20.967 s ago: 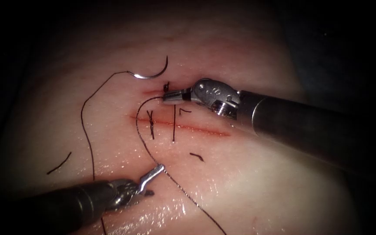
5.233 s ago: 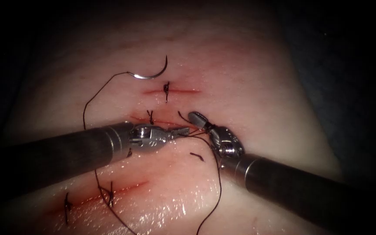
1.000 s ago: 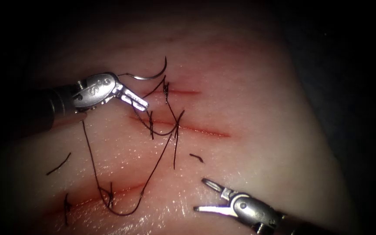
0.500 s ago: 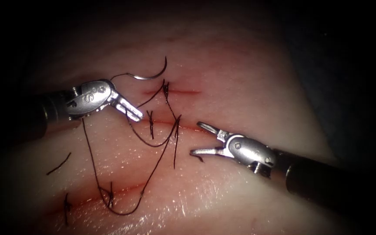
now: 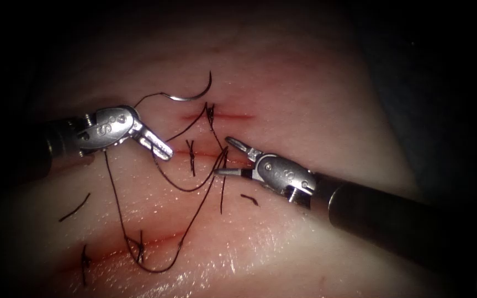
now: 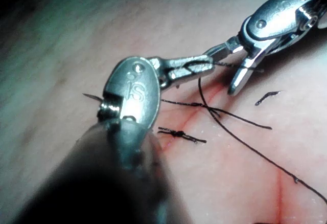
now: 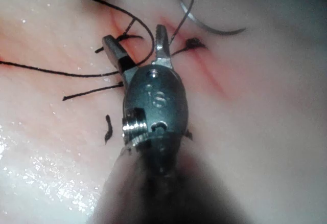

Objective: Wound Closure
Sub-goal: Move the suture out of the way with the right gripper.

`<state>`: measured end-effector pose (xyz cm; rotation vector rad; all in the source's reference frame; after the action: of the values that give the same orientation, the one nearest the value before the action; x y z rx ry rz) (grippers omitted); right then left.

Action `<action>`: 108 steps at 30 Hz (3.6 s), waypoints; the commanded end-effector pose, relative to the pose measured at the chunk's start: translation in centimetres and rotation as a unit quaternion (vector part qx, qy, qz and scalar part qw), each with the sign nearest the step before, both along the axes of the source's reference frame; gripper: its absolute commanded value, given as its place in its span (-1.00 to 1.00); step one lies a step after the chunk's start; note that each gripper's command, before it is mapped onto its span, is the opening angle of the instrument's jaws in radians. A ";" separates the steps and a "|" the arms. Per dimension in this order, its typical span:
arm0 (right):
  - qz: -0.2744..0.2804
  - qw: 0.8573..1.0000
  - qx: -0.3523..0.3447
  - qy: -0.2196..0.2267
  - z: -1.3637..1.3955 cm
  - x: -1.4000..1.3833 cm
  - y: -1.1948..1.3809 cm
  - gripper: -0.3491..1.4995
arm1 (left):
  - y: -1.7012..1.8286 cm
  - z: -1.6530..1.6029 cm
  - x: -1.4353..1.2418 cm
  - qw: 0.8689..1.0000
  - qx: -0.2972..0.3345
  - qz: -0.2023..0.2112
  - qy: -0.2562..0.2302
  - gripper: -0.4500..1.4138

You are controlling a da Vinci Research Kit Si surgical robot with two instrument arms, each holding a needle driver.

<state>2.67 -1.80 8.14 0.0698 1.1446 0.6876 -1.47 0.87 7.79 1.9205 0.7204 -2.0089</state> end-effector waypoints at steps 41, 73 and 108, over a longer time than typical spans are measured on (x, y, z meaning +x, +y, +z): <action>-0.026 0.985 -0.168 0.030 -0.98 -0.69 -0.64 0.98 | 0.80 0.41 0.30 0.979 -0.019 -0.171 0.109 -1.00; -0.350 0.907 -0.220 -0.084 0.21 0.98 -0.81 -1.00 | 0.68 0.52 0.24 0.967 -0.020 -0.219 0.131 -1.00; -0.305 0.934 -0.172 0.064 -1.11 1.74 -2.46 0.98 | 0.72 0.61 0.21 0.966 -0.021 -0.218 0.134 -1.00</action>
<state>4.28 -4.32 6.97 0.1802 1.2834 -0.0691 -1.19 1.59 8.39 1.9053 0.3120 -2.5972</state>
